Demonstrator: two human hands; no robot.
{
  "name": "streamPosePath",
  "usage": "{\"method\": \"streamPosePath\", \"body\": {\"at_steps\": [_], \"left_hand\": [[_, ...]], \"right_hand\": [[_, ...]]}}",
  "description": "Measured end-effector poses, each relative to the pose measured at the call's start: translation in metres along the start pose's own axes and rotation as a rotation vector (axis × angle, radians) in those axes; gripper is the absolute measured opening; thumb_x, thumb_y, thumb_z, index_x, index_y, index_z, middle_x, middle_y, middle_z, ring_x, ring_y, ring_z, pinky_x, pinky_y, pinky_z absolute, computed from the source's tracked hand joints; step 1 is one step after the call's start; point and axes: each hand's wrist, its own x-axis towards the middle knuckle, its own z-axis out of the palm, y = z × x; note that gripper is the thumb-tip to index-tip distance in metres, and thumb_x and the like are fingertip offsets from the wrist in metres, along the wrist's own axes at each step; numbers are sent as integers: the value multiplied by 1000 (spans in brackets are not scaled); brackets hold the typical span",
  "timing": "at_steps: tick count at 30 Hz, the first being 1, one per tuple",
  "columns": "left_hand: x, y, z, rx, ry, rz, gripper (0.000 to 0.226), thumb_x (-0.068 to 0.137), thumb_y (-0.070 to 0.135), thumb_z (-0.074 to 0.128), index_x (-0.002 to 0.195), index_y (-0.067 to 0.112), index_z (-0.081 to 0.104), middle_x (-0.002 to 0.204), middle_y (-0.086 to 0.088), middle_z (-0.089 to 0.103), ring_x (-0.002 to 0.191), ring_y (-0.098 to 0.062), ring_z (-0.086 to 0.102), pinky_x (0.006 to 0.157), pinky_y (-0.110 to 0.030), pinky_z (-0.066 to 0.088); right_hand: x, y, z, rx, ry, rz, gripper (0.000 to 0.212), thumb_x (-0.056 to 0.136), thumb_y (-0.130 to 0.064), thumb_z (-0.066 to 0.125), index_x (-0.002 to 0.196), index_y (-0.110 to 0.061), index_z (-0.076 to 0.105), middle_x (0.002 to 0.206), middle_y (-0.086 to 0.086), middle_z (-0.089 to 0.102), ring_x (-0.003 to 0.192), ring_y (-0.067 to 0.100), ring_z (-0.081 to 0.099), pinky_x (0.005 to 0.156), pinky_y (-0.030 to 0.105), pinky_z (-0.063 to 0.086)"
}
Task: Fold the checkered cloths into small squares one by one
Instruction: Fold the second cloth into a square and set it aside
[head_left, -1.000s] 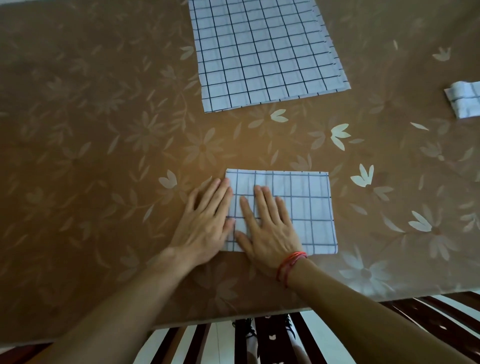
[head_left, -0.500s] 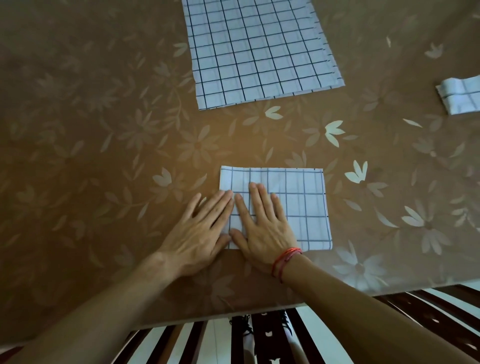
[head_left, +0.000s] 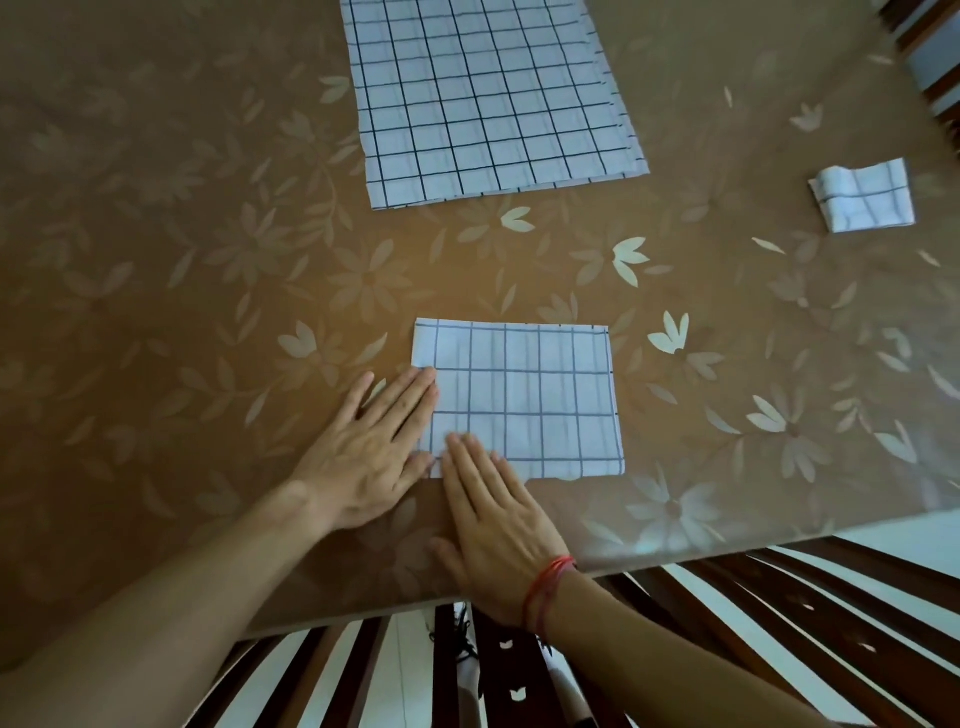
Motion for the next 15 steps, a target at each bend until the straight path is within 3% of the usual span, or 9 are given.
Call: {"method": "streamPosePath", "body": {"at_steps": [4, 15], "left_hand": [[0, 0, -2, 12, -8, 5, 68, 102, 49, 14, 156, 9, 6, 165, -6, -2, 151, -18, -6, 120, -50, 6], [0, 2, -9, 32, -64, -17, 68, 101, 51, 7, 156, 11, 1, 164, -5, -7, 151, -16, -10, 119, -48, 2]], "right_hand": [[-7, 7, 0, -6, -60, 19, 82, 96, -57, 25, 152, 0, 9, 160, 17, -2, 148, 27, -6, 120, 45, 11], [-81, 78, -12, -43, -113, 201, 82, 97, -62, 18, 152, -2, 7, 161, 14, -2, 149, 26, -2, 119, 46, 20]]}}
